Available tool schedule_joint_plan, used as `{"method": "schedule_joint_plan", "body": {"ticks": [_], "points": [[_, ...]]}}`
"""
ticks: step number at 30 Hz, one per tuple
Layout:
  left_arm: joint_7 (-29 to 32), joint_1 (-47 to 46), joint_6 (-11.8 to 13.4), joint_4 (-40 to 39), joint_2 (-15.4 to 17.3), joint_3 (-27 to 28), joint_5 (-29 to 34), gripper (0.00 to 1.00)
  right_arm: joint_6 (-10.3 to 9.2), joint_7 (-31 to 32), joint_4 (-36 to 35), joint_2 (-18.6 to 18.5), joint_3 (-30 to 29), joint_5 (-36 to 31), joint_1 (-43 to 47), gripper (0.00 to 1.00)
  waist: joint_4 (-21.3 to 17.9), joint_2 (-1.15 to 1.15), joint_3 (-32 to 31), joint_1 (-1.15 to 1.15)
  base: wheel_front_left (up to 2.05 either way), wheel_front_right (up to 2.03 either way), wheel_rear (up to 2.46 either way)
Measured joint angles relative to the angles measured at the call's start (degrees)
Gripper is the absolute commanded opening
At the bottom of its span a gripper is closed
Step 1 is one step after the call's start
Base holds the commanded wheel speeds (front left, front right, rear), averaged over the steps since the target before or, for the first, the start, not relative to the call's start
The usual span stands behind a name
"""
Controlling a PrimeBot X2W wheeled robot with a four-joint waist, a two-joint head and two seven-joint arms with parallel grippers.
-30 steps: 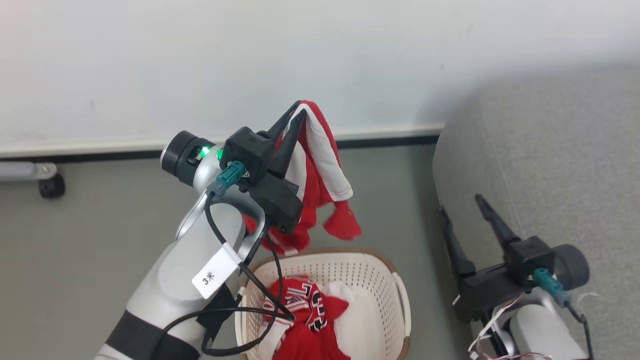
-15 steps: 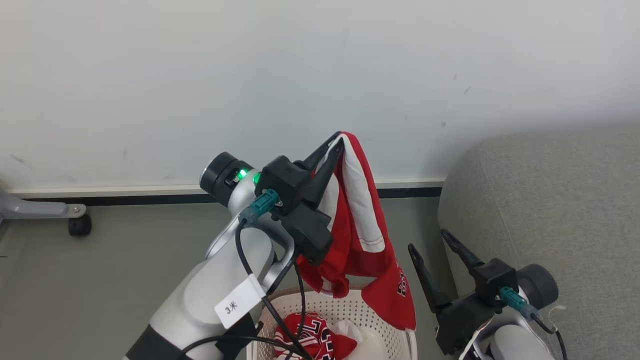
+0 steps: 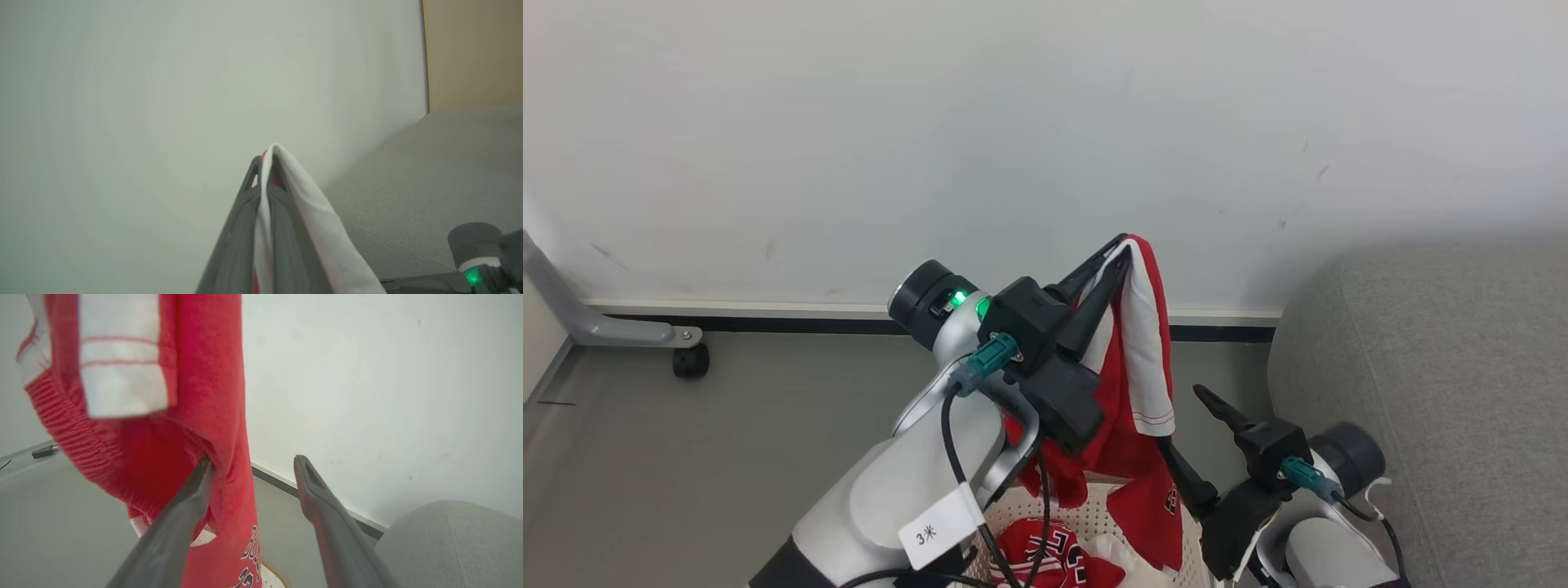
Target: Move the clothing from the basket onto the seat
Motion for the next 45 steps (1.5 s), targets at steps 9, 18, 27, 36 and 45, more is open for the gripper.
{"method": "schedule_joint_plan", "body": {"ticks": [9,18,27,36,45], "points": [[0.00,-0.22,1.04,-2.24,0.01,-2.33,-1.15,0.00,0.18,0.01,6.27,0.44,3.23,0.89,-6.77,0.26,1.21,0.00,0.43,0.00,0.00,0.00,0.00],[0.00,0.14,2.15,-0.02,0.16,-0.04,-1.52,0.00,0.18,0.01,6.93,0.45,5.70,3.85,-7.43,0.00,0.29,0.00,0.62,0.00,0.00,0.00,0.00],[0.00,4.66,3.08,0.57,1.45,1.78,-3.34,1.00,0.20,0.01,4.78,-3.23,4.75,6.57,-7.94,0.00,-3.41,0.00,0.55,0.00,0.00,0.00,0.00],[0.00,10.36,3.50,0.34,1.41,2.13,-4.28,1.00,0.23,0.01,1.32,-8.17,3.48,6.56,-9.29,0.00,-8.23,0.00,0.37,0.00,0.00,0.00,0.00],[0.00,15.02,3.43,0.20,1.32,1.15,-4.54,1.00,0.23,0.01,-2.34,-14.67,0.65,6.42,-9.37,0.00,-14.41,0.00,0.35,0.00,0.00,0.00,0.00]]}}
